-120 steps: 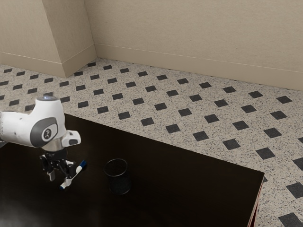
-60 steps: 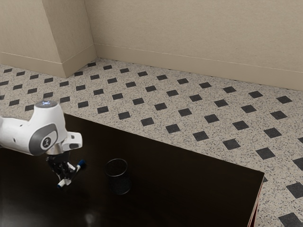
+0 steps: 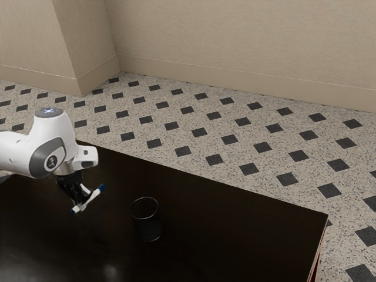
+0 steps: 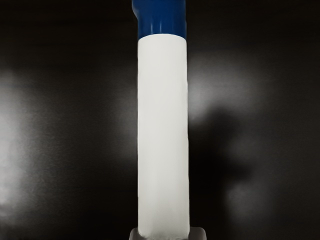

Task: Put the marker into the pen holder.

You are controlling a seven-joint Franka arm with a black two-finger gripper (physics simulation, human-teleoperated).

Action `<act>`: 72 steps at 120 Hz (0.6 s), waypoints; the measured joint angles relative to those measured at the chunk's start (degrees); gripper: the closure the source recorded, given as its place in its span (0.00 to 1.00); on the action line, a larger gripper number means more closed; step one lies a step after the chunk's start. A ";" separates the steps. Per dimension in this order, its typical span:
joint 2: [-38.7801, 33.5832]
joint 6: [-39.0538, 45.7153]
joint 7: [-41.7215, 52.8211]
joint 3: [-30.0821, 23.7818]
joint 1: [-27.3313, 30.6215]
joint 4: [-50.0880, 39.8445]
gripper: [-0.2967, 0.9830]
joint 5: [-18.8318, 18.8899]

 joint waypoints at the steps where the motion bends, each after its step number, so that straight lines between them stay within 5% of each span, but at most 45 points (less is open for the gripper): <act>1: -0.71 -0.46 -0.07 -0.29 0.12 0.11 0.83 0.04; 36: -18.41 -16.81 -4.22 -21.96 -4.92 0.30 0.84 -2.38; 72: -20.94 -23.91 -7.30 -26.44 -4.84 1.64 0.84 -6.06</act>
